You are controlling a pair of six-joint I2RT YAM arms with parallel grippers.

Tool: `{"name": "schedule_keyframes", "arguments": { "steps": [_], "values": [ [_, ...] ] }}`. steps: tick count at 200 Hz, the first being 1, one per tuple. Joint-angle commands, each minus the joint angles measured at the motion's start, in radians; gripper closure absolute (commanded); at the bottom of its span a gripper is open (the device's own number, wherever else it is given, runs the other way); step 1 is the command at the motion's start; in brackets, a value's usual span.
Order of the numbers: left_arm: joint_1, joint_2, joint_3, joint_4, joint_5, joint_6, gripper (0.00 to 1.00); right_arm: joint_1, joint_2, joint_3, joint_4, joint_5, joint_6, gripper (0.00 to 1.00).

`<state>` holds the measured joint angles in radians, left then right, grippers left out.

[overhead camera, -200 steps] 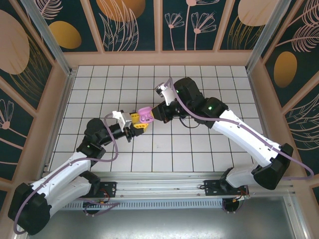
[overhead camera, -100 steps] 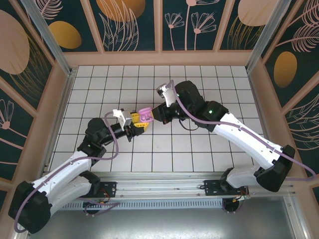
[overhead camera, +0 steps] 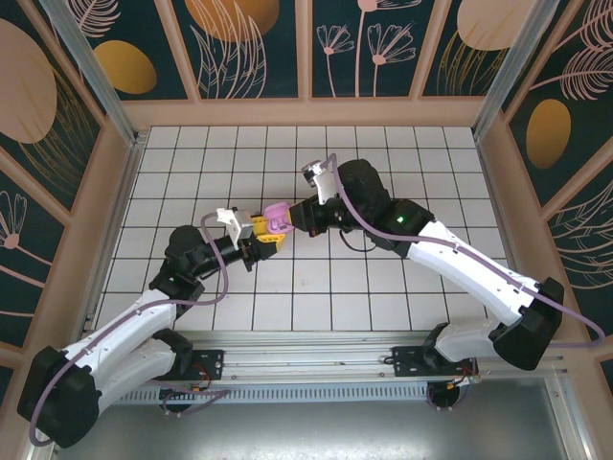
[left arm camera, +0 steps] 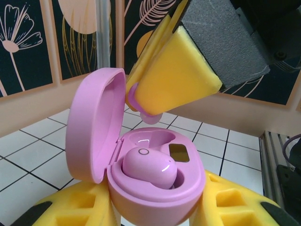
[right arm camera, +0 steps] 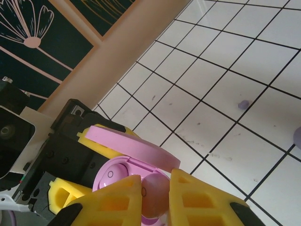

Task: Insert the wireless bluetooth earbuds into the charging case

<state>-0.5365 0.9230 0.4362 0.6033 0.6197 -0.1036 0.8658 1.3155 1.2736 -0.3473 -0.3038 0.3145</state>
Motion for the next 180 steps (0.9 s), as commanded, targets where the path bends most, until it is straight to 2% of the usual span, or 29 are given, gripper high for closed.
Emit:
{"name": "schedule_keyframes", "arguments": {
  "steps": [1,33,102,146,180],
  "values": [
    [-0.013,0.008,0.047,0.066,0.035,-0.011,0.94,0.037,0.000,-0.017,0.086,-0.142,0.024,0.85],
    [-0.012,0.004,0.050,0.063,0.028,-0.023,0.94,0.055,0.011,-0.006,0.029,-0.138,-0.021,0.85],
    [-0.011,0.016,0.093,0.056,0.054,-0.074,0.94,0.056,-0.029,-0.058,0.065,-0.123,-0.052,0.85],
    [-0.013,0.019,0.122,0.031,0.061,-0.083,0.94,0.055,-0.045,-0.057,0.005,-0.104,-0.097,0.85],
    [-0.013,0.041,0.138,0.028,0.079,-0.089,0.93,0.055,-0.056,-0.057,0.000,-0.074,-0.080,0.85]
  ]
}}
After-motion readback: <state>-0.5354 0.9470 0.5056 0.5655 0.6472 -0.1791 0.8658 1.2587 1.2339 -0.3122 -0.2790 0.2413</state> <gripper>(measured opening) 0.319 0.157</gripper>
